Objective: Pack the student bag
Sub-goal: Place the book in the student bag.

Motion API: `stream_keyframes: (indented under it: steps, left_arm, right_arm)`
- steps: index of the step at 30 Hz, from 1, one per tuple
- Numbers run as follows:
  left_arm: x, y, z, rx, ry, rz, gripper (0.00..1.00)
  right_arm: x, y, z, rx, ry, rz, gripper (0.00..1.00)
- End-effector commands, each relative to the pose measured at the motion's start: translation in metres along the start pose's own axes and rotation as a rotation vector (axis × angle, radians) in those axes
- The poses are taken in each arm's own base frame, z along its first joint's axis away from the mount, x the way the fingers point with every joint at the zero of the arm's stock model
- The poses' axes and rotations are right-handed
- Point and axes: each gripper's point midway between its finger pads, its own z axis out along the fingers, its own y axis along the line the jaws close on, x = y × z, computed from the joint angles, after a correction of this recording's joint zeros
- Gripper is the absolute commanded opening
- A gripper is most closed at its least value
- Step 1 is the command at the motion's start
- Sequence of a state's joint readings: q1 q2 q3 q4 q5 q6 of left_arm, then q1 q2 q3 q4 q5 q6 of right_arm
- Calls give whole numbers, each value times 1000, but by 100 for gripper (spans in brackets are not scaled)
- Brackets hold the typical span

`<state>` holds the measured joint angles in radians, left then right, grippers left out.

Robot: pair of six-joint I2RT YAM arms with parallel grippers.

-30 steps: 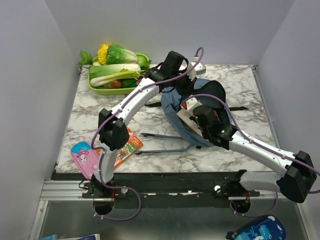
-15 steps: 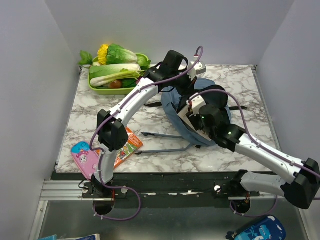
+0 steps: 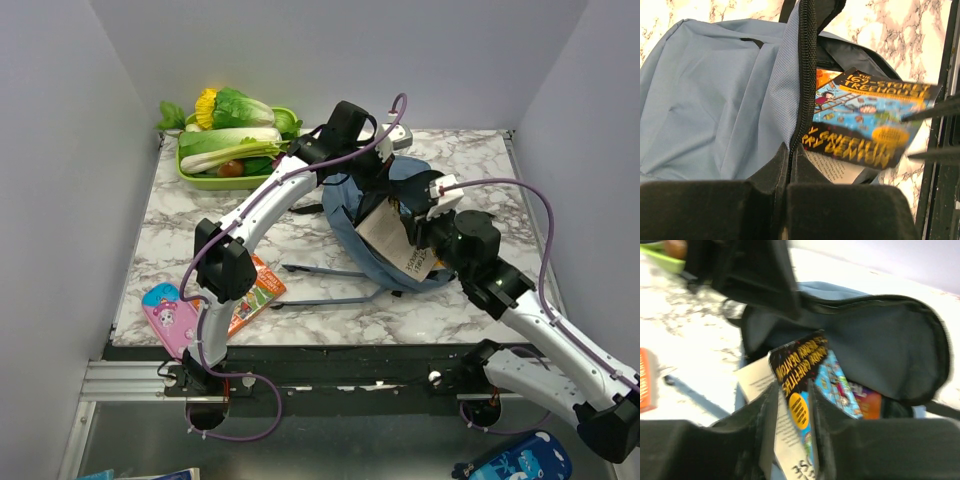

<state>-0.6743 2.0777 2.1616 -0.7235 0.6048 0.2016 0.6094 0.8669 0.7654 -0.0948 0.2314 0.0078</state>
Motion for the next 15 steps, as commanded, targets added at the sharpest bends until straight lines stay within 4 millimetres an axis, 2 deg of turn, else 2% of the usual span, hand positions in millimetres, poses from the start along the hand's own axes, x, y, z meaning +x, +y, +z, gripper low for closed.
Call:
stream_keyframes:
  steps: [1,3,5,6,8,9,10,11,12,13,15]
  left_arm:
    - [-29,-18,-20,30,-71,60,0]
    - [-29,-18,-20,29,-69,66,0]
    - [-29,-17,-21,23,-66,68,0]
    - [-29,-17,-21,22,-66,68,0]
    - [-30,-18,-22,24,-68,67,0]
    - [-30,-18,-22,25,-71,67,0]
    - [-31,-19,-23,29,-75,66,0]
    - [-32,-21,-23,33,-76,66,0]
    - [-33,-23,-23,37,-79,67,0]
    - [-34,-24,-23,39,-80,68,0]
    - [-36,-30,-24,52,-84,71,0]
  right_arm:
    - [-18,58,-18,-339,-30,56,43]
    - [-27,70,-29,-419,-62,64,50]
    - [-43,67,-37,-405,-113,93,52]
    - [-45,59,-36,-363,-121,103,48]
    - [-45,31,-27,-190,-147,131,33]
    - [-41,23,-22,-141,-143,131,18]
    - [-38,6,-15,-35,-143,150,10]
    - [-19,0,-3,15,-96,149,4]
    - [-15,-3,4,44,-100,154,1]
    - [-18,-5,10,65,-133,189,1]
    - [4,1,26,53,-103,197,1]
